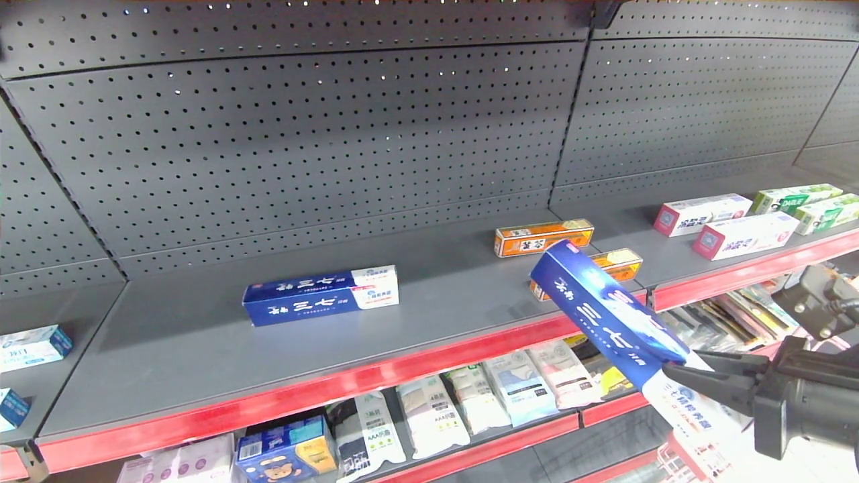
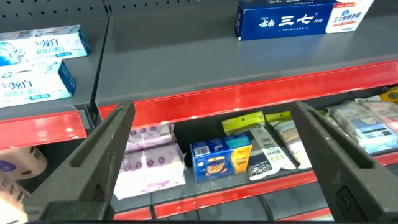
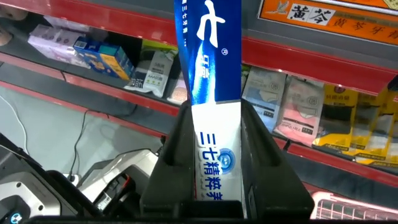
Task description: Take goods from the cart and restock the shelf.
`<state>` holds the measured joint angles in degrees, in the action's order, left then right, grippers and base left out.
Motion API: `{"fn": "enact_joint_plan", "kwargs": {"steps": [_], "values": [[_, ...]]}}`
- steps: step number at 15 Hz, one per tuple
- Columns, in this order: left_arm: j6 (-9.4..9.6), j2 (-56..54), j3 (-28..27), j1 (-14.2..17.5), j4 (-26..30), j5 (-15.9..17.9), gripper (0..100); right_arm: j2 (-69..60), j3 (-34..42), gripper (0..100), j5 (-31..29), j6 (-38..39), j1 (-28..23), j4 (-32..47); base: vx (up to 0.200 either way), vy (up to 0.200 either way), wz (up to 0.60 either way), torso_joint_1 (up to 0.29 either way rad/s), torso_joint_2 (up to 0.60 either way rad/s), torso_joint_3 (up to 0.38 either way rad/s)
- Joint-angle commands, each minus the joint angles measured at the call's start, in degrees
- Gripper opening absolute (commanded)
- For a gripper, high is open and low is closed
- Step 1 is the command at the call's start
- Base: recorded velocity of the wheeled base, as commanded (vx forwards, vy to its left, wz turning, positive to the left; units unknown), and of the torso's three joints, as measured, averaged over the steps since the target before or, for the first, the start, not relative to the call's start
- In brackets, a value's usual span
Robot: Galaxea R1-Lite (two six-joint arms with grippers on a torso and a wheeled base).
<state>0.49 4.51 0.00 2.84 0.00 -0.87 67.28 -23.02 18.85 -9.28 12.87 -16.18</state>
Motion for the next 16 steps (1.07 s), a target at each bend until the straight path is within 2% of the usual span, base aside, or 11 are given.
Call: {"fn": "enact_joint_plan", "kwargs": {"steps": [1, 4, 5, 6, 11, 12, 13, 14, 15, 16], "values": [[0.39, -0.3, 0.0, -0.3, 0.0, 0.2, 100, -1.1, 1.0, 0, -0.8, 0.0, -0.1, -0.1, 0.0, 0.0, 0.0, 0.0, 0.0, 0.0], [0.83, -1.2, 0.0, -4.0, -0.2, 0.2, 100, -2.0, 1.6, 0, -1.6, 0.0, -0.4, -0.1, 0.0, 0.0, 0.0, 0.0, 0.0, 0.0], [3.73, -1.9, 0.0, -3.8, -0.4, 2.0, 100, -1.9, 1.3, 0, -2.1, 0.0, -1.0, -0.1, 0.0, 0.0, 0.0, 0.0, 0.0, 0.0], [4.61, -2.5, 0.0, -3.6, -0.4, 3.3, 100, -1.9, 0.9, 0, -2.1, 0.0, -1.3, -0.1, 0.0, 0.0, 0.0, 0.0, 0.0, 0.0], [4.52, -4.3, 0.0, -2.6, -0.6, 3.0, 100, -1.8, 0.0, 0, -2.1, -1.1, -3.3, 0.0, 0.0, 0.0, 0.0, 0.0, 0.0, 0.0], [4.26, -3.2, -2.8, -2.7, -0.8, 4.4, 100, -1.8, -0.1, 0, -2.1, -1.2, -3.4, 0.0, 0.0, 0.0, 0.0, 0.0, 0.0, 0.0], [1.18, 7.5, -13.7, -3.4, -0.2, 5.8, 100, -1.9, 0.0, 0, -2.1, -1.3, -3.4, 0.0, 0.0, 0.0, 0.0, 0.0, 0.0, 0.0], [-5.67, 16.9, -20.5, -3.7, -1.3, 6.2, 100, -1.5, 0.0, 0, -2.1, -1.3, -3.4, 0.0, 0.0, 0.0, 0.0, 0.0, 0.0, 0.0], [-6.46, 23.2, -25.6, -3.8, -3.1, 7.0, 100, -1.5, 0.4, 0, -2.2, -1.3, -3.3, 0.0, 0.0, 0.0, 0.0, 0.0, 0.0, 0.0], [-6.46, 27.7, -27.2, -3.7, -3.8, 7.6, 100, -1.7, 0.6, 0, -2.2, -1.3, -3.1, 0.0, 0.0, 0.0, 0.0, 0.0, 0.0, 0.0]]}}
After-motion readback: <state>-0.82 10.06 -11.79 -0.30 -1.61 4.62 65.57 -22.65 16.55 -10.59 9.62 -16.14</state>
